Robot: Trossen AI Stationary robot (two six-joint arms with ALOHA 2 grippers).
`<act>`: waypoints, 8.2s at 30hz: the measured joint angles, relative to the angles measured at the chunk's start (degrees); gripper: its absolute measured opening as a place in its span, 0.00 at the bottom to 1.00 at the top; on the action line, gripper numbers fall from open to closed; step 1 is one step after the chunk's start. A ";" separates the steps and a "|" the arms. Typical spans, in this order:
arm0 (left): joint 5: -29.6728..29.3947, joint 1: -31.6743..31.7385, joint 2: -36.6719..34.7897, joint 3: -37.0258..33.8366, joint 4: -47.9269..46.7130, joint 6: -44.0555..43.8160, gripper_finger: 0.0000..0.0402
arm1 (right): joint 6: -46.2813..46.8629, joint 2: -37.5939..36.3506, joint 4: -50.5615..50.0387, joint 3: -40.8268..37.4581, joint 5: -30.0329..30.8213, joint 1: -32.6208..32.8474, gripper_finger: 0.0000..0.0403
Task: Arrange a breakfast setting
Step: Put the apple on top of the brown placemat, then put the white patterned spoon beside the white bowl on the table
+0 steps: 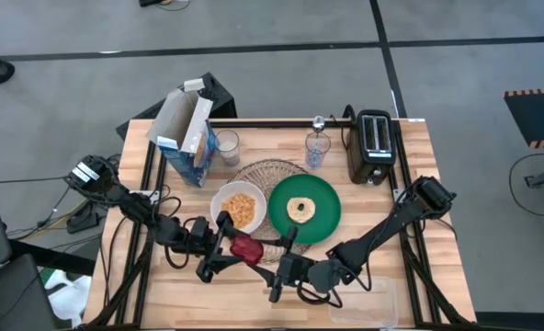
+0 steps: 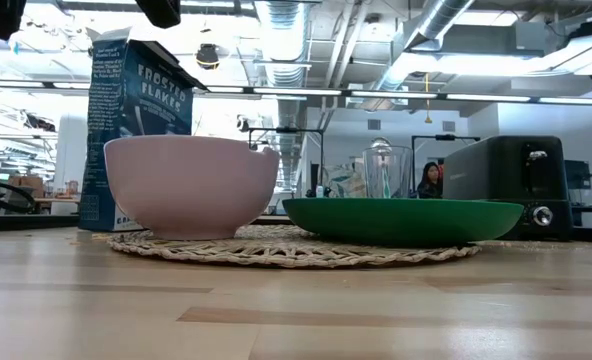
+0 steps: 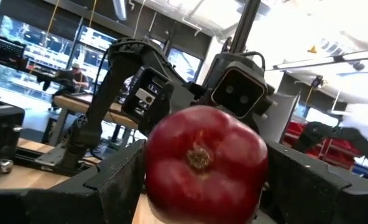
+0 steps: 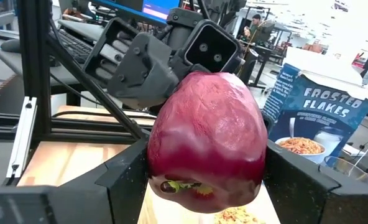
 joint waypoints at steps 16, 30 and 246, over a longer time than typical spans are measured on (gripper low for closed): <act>-1.61 -0.94 -4.68 0.00 -10.77 8.86 0.96 | -0.83 -2.55 -0.98 0.00 1.83 1.23 0.74; -9.51 -1.55 -19.11 -0.02 -50.99 1.42 0.96 | 9.55 -17.58 -27.31 0.00 1.51 -3.71 0.74; -20.55 -8.19 -20.96 -0.04 -63.14 -12.30 0.96 | 10.35 -28.80 -42.66 -23.76 -64.32 -76.39 0.83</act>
